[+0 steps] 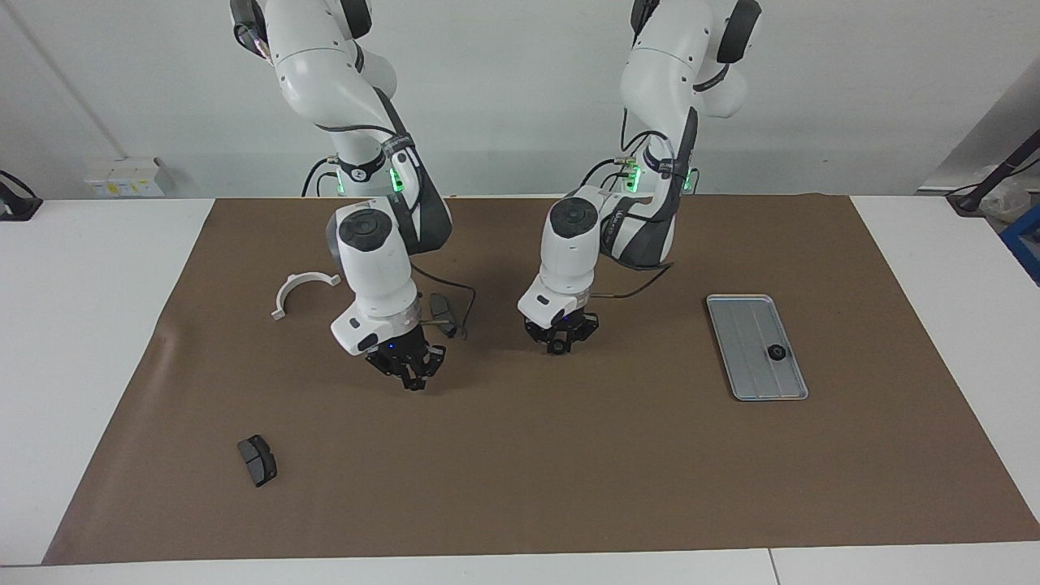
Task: Pick bearing gear from pile to tray
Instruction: 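Lower the second bearing into the tray and open the left gripper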
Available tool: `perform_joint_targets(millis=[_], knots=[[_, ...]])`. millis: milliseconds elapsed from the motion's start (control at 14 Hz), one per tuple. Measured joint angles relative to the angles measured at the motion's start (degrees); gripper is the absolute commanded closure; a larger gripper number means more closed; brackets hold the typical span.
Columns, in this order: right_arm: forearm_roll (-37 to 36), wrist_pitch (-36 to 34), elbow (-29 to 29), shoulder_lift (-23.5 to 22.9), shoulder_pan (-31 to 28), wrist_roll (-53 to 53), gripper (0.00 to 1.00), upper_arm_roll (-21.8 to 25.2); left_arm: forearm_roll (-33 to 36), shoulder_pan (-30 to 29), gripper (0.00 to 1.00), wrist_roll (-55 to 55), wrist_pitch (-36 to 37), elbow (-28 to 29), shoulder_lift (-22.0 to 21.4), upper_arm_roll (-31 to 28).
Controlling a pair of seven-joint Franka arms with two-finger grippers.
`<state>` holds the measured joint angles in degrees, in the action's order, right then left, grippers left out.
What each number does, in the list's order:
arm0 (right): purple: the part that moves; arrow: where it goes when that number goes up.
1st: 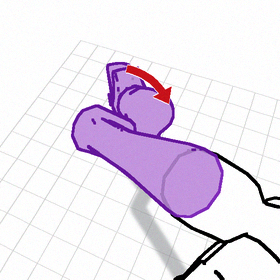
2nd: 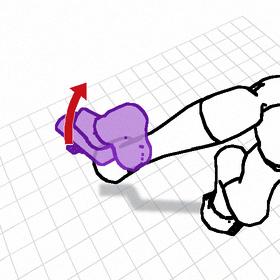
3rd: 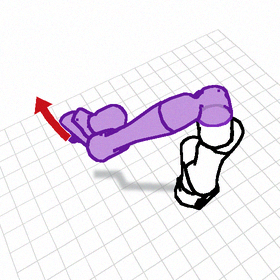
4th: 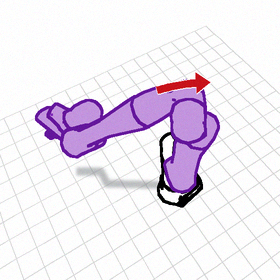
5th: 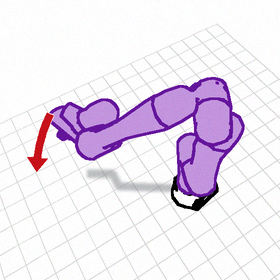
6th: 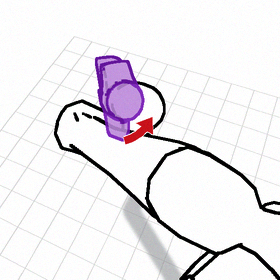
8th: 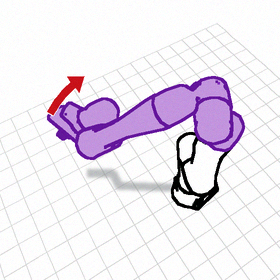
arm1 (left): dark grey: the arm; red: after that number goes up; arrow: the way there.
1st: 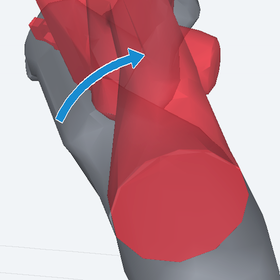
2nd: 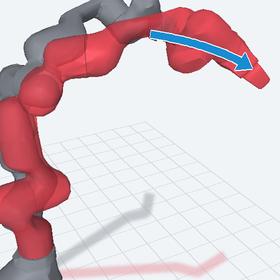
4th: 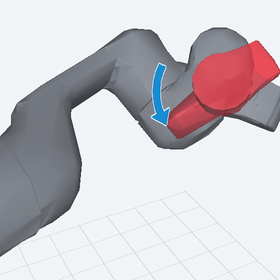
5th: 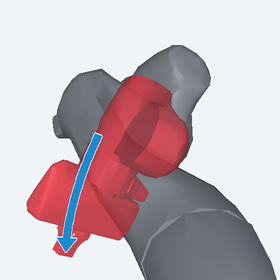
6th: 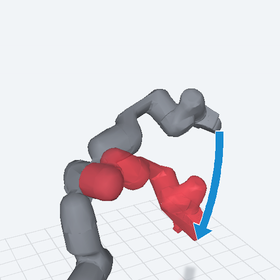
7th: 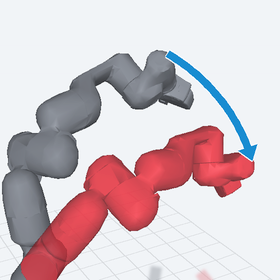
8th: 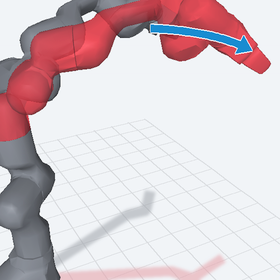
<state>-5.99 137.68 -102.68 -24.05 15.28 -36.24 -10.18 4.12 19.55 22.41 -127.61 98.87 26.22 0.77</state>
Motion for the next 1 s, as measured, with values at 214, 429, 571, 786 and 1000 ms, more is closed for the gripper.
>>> perform_joint_targets(millis=[214, 429, 571, 786, 1000], knots=[[0.0, 0.1, 0.0, -0.4, 5.8, -7.0, 1.00, -0.1, -2.2, -10.0, 1.00, -13.3, 0.9, 0.2, 0.0, 0.3], [-0.1, 2.4, 0.1, -2.4, 10.6, -11.6, 0.99, -0.1, -6.0, -17.0, 1.00, -25.4, 1.5, 0.9, 0.0, 0.4], [-0.1, 3.2, 0.5, -3.6, 11.7, -12.4, 0.90, 0.0, -6.1, -18.9, 1.00, -28.2, 1.5, 1.4, 0.0, 0.5], [-0.1, 5.7, 0.8, -5.7, 12.8, -14.2, 0.09, 0.0, -6.1, -19.4, 0.49, -30.6, 0.9, 3.0, -0.5, 0.5], [-0.1, 4.0, 3.5, -6.3, 12.6, -14.2, 0.00, 0.5, -6.2, -19.5, 0.00, -31.7, 0.4, 5.3, -1.6, 0.5]])
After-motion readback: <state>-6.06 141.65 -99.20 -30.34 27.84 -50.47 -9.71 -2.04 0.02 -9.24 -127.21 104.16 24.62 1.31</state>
